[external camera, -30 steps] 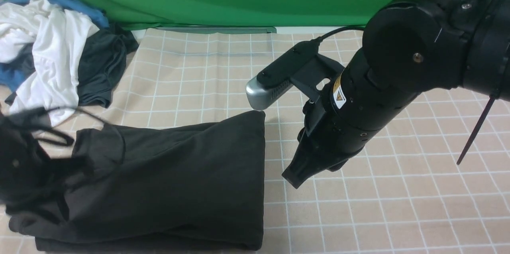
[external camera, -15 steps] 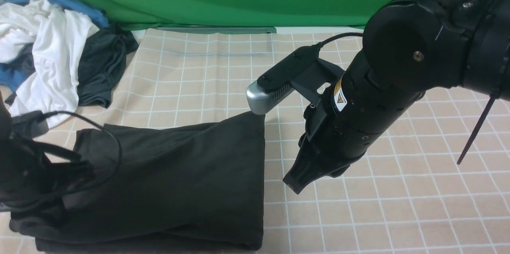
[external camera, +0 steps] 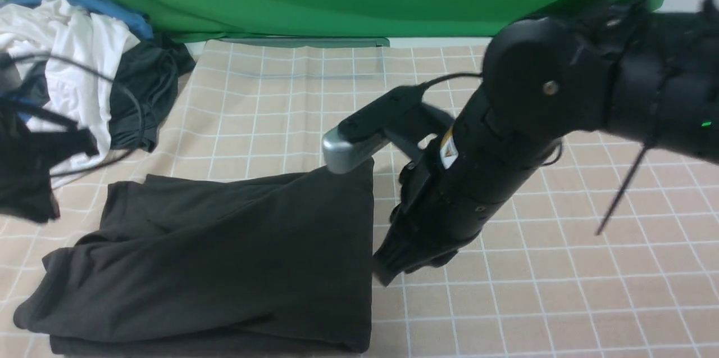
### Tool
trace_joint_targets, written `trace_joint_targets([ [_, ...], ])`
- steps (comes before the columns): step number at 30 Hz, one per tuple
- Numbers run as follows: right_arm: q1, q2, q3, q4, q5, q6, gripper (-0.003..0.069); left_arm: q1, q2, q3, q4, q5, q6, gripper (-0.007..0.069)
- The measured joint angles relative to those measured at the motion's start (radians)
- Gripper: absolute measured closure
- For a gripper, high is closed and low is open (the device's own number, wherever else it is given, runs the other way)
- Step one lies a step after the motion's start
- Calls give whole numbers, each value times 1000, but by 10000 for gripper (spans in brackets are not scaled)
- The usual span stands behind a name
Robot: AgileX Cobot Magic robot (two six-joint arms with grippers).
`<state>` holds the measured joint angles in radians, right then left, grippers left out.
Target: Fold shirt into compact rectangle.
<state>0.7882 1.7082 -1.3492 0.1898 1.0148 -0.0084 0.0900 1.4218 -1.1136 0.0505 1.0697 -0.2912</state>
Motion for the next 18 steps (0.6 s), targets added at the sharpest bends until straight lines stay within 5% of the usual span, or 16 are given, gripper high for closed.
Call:
trace_joint_targets([
  [7,2,7,0,1,65,-81,634,0,-50,-13,-85,-17,54,610],
  [18,-48,-459,0,-276,85,47,634,0,-333,-13,-143,-164,90,610],
])
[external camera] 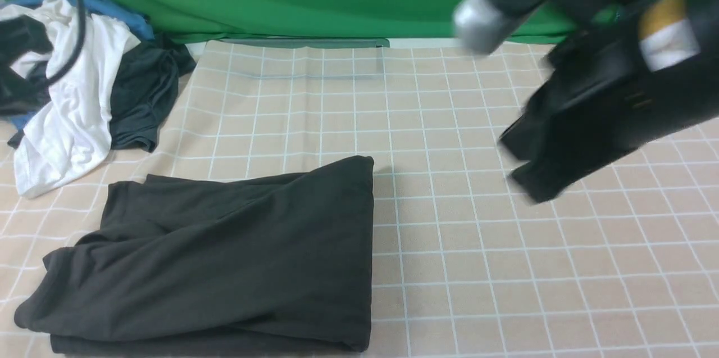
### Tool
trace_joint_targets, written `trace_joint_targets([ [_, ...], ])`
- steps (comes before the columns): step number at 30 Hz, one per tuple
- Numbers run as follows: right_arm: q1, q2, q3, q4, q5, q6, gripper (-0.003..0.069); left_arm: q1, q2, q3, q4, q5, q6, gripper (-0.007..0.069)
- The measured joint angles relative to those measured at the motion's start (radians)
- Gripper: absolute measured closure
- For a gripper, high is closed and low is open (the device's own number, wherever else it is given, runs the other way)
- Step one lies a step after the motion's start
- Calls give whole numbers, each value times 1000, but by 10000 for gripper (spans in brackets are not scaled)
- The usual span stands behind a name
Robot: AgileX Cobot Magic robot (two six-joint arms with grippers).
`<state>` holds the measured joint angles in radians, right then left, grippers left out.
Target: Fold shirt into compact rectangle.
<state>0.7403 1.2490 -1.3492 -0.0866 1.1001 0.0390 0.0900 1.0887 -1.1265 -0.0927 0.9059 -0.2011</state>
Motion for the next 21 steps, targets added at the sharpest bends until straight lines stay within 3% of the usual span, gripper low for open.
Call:
trace_joint_targets([
  [8,0,-295,41,-41,-52,24,634,0,-124,185,-80,-177,34,610],
  [13,0,-540,225,-49,-198,30,634,0,-217,406,-107,-412,71,610],
  [21,0,-864,509,-64,-366,37,634,0,-244,505,-114,-502,74,610],
])
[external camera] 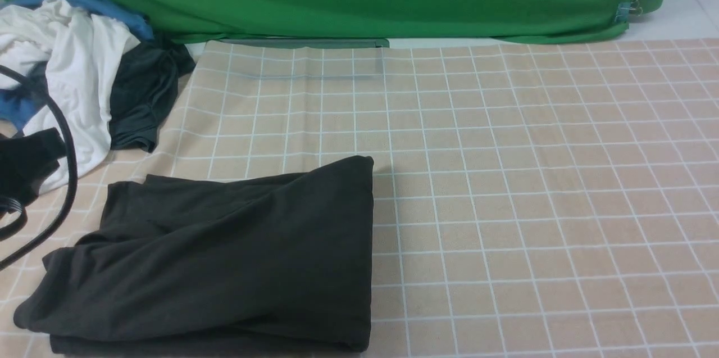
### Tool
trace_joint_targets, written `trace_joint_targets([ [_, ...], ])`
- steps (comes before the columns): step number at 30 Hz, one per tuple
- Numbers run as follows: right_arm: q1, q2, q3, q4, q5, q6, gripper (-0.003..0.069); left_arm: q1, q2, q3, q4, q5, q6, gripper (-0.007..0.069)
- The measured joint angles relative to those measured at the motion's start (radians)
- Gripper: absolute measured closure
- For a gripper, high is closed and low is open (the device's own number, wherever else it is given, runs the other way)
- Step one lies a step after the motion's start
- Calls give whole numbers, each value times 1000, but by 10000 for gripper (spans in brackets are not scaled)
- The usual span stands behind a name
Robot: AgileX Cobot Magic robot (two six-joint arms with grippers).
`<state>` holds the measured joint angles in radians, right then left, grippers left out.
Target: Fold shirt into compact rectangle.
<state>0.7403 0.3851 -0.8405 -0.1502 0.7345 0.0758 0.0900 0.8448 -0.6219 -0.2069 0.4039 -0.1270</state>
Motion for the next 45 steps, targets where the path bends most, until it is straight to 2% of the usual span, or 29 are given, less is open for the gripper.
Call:
trace_joint_targets([
  [7,0,-222,137,-6,3,16,632,0,-1,5,-6,-7,1,610],
  [16,0,-232,278,-6,-102,19,632,0,-1,5,-7,-14,4,610],
  [30,0,-232,288,-9,-126,15,631,0,-1,5,-7,-13,5,610],
  [45,0,-232,288,-10,-135,15,593,0,-1,5,0,-13,5,610],
])
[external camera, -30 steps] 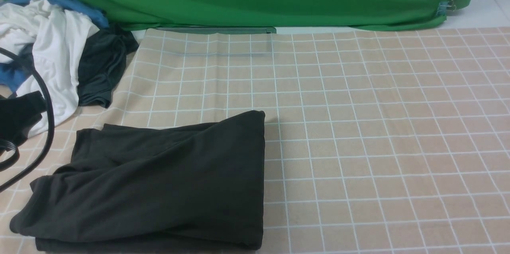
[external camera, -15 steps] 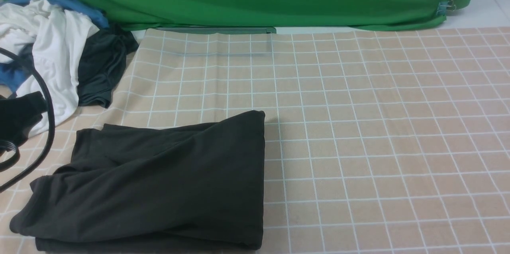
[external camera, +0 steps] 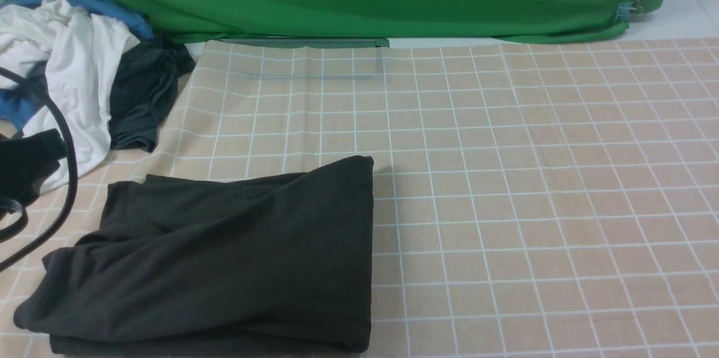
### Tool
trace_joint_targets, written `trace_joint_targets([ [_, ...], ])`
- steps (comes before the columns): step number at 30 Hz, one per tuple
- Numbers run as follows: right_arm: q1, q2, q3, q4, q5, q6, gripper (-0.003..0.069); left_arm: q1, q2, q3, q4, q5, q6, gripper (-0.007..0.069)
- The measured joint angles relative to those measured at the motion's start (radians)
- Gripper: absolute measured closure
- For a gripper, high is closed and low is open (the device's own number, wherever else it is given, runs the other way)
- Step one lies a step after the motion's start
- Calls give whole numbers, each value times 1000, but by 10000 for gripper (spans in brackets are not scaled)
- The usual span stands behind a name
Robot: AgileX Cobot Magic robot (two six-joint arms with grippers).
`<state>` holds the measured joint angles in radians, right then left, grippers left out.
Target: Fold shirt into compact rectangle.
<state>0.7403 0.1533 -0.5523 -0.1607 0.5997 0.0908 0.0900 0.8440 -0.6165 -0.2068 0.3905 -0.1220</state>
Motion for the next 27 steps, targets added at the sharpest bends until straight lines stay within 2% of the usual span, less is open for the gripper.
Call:
trace_joint_targets([
  [11,0,0,0,1,0,0,559,0,0,0,11,-8,0,610],
  [14,0,3,0,47,-6,0,555,0,0,0,11,-10,0,610],
  [18,0,15,10,136,-113,0,545,0,0,0,11,-12,0,610],
  [21,-11,16,20,154,-196,0,536,0,0,0,11,-12,0,610],
  [25,-98,17,56,161,-282,0,526,0,0,0,11,-12,0,610],
  [27,-221,14,131,161,-331,0,516,0,0,0,11,-12,0,610],
])
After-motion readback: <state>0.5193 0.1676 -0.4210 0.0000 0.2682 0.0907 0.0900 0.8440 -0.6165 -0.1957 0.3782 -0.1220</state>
